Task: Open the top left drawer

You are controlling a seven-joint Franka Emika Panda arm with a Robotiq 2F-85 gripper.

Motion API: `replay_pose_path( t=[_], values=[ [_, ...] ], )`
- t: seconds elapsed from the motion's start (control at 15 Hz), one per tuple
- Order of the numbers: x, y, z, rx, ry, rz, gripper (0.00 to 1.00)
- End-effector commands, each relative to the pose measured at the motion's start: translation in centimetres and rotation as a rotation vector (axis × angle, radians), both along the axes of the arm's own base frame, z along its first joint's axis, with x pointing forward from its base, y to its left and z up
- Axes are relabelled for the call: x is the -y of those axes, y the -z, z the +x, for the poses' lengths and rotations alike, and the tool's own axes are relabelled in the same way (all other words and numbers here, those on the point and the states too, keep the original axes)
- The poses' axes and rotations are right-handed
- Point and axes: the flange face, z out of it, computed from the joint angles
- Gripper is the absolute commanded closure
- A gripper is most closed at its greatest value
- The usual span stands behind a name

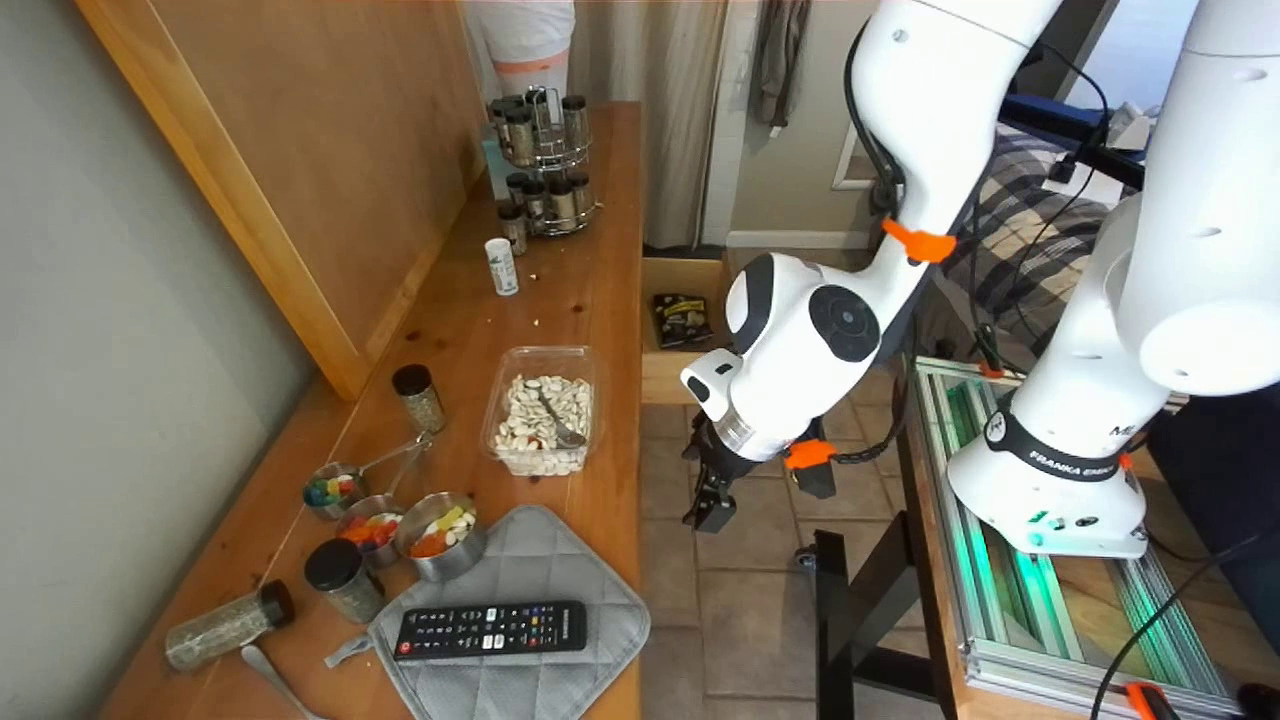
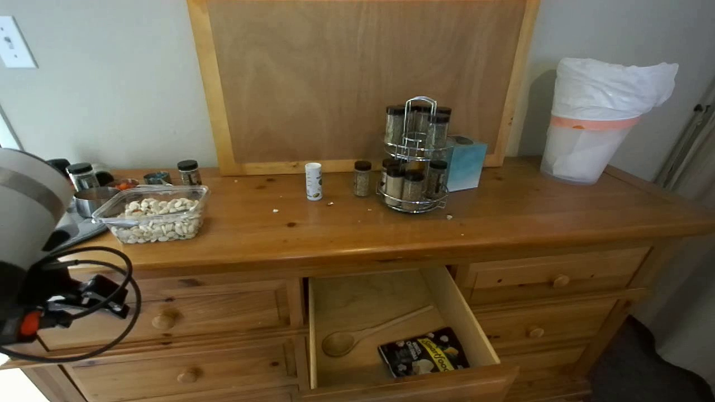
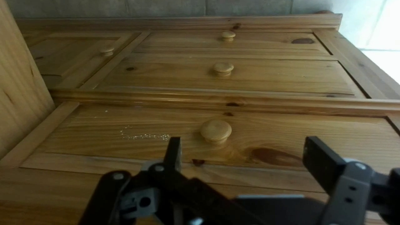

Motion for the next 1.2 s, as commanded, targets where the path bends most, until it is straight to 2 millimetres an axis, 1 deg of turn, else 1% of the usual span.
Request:
replay_pose_path(
  t=[0.0,0.13,0.27,0.33,0.47,0.53,1.0,1.13],
  values=[
    [-0.8,3.6,1.9,0.036,-0.027,0.036,0.00],
    [-0.8,6.0,2.0,0.055,-0.042,0.043,0.00],
    [-0.5,8.5,1.4,0.061,-0.054,0.059,0.00],
    [-0.3,6.0,1.1,0.058,-0.058,0.015,0.00],
    [-0.3,8.0,0.8,0.047,-0.058,0.029,0.00],
    [-0.3,8.5,0.9,0.041,-0.058,0.033,0.00],
    [-0.5,8.6,1.2,0.045,-0.060,0.040,0.00],
    [0.1,9.5,1.3,0.047,-0.051,0.018,0.00]
  ],
)
